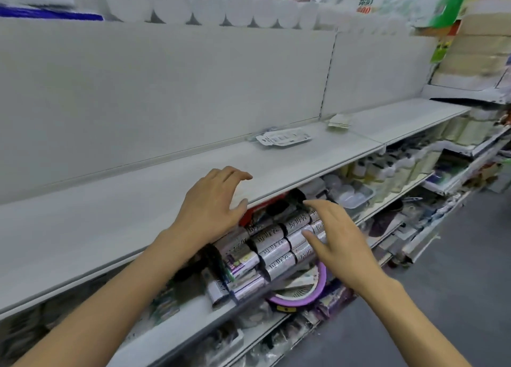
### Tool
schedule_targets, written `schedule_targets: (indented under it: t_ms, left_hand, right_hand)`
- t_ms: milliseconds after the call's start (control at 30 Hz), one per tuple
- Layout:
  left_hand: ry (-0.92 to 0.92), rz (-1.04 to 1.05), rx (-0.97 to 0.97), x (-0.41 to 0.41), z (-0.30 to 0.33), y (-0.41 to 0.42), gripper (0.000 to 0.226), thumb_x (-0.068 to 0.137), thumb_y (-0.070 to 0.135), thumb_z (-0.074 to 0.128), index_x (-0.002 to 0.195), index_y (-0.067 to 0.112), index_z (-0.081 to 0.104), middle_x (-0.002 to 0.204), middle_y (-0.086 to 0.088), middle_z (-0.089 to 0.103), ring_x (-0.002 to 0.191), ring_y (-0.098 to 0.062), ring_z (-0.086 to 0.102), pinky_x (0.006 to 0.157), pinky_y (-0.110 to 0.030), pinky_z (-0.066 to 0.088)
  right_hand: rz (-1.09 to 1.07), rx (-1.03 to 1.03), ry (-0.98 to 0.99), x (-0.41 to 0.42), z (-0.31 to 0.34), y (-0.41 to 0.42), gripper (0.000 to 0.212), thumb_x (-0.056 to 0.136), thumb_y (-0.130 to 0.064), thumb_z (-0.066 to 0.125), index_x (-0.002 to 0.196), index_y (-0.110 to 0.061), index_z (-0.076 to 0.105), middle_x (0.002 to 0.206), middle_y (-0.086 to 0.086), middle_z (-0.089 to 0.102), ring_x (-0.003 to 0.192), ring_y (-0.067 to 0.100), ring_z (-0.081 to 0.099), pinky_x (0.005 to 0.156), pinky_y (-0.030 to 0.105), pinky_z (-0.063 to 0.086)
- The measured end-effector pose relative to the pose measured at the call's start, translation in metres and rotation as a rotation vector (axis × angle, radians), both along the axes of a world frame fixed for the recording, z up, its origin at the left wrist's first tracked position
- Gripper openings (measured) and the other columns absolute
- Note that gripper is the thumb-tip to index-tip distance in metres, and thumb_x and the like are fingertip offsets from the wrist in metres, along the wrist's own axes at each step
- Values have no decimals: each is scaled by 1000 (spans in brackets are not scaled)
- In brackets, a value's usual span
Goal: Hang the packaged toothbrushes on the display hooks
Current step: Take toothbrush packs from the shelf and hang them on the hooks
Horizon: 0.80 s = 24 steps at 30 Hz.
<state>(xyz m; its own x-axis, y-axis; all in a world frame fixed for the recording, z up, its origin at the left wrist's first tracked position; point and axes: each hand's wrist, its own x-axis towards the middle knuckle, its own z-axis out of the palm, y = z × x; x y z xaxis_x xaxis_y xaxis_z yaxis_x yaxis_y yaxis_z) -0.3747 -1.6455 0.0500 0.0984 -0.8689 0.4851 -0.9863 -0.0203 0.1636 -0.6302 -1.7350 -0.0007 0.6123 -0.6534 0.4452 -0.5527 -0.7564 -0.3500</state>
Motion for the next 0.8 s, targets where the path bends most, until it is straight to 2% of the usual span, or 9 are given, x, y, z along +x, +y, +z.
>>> schedule_targets:
  t_ms: [267, 367, 467, 567, 700, 800]
  left_hand:
    - [2, 109, 53, -35, 13, -110, 47, 91, 34, 56, 137, 31, 49, 138, 12, 51, 122, -15, 48, 89, -35, 48]
    - [-29, 145, 95, -35, 13, -147, 49, 91, 33, 57, 139, 31, 47, 141, 12, 48, 124, -16, 47, 89, -35, 48]
    - [-62, 169, 142, -31, 11, -184, 53, 89, 32, 59, 141, 30, 45, 144, 9, 46, 126, -18, 46, 90, -36, 47]
    - [-123, 187, 203, -20, 12, -224, 60, 88, 32, 60, 144, 28, 41, 148, 5, 42, 129, -22, 43, 97, -40, 46]
    - [-193, 221, 300, 1, 13, -274, 68, 86, 27, 62, 148, 26, 36, 156, 0, 33, 134, -26, 39, 98, -38, 43]
    - [-222, 227, 371, 16, 10, -303, 67, 90, 29, 55, 151, 32, 28, 161, 1, 25, 133, -27, 39, 97, -38, 41]
  right_hand:
    - [64, -21, 18, -54, 19, -118, 54, 95, -30, 65, 143, -17, 46, 140, -2, 52, 131, 16, 44, 107, 29, 38]
    - [67, -39, 5, -60, 26, -156, 54, 95, -28, 66, 144, -14, 47, 140, 1, 53, 132, 18, 44, 108, 34, 41]
    - [64, -41, 21, -54, 31, -194, 53, 96, -28, 64, 145, -15, 46, 140, 1, 52, 133, 18, 43, 108, 29, 34]
    - [73, -54, 39, -41, 35, -233, 53, 96, -28, 63, 144, -16, 45, 141, 2, 52, 131, 20, 44, 105, 29, 35]
    - [33, -58, 48, -23, 42, -286, 52, 97, -27, 62, 144, -17, 45, 142, 1, 50, 131, 21, 43, 100, 34, 39]
    - [-4, -72, 67, -13, 49, -328, 52, 95, -25, 64, 143, -15, 46, 142, 5, 52, 131, 26, 45, 101, 38, 40]
